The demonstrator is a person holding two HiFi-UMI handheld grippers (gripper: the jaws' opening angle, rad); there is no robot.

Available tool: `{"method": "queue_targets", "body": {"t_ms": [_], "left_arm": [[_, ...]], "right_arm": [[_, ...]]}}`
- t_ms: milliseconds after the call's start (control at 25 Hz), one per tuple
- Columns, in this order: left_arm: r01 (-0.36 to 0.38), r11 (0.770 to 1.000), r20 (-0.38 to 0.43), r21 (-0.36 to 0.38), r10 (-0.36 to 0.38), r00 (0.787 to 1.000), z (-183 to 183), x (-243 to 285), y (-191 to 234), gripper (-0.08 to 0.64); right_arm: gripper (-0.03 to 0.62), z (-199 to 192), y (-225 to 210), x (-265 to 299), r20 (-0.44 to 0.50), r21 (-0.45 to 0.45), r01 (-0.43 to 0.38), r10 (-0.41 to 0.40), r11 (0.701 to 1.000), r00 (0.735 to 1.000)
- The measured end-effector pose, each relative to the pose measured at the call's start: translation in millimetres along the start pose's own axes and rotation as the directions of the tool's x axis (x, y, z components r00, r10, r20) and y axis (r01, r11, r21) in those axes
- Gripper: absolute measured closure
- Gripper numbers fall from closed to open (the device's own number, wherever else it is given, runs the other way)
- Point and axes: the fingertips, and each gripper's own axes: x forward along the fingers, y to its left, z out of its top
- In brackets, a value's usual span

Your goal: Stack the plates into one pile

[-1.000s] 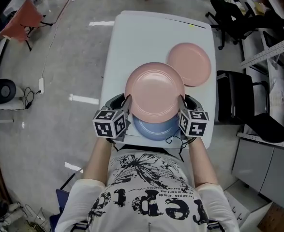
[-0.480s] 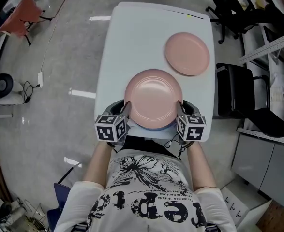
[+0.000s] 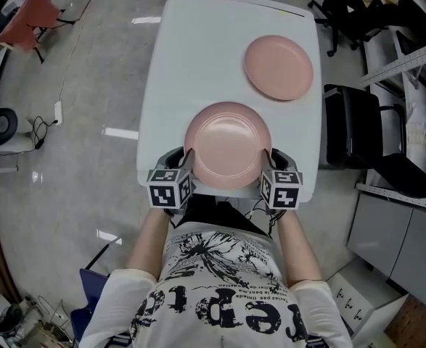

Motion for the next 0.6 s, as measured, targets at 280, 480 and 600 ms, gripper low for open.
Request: {"method": "queue_targets", "body": {"t_ms": [280,480,600], "left_arm": [[-0.022,1.000,-0.023,0.021,0.022,0.999,-10,10,-5,0.475],[-0.066,0.996,-0.024,0.063,0.068,0.997,-11,11,-5,0.469],[-0.079,0.994,-0.024,0.070,0.081,0.996,-9,13,-3,0.469]], "right_arm": [[0.517,-15,-8,1,-0.026,-0.012,0.034,-0.034,0.999,0.999],[0.511,-17,-9,4,-0.034,-0.032,0.055,-0.056,0.998,0.998],[0.506,-17,-10,6,-0.036,-0.038,0.056,-0.057,0.998,0.998]]}}
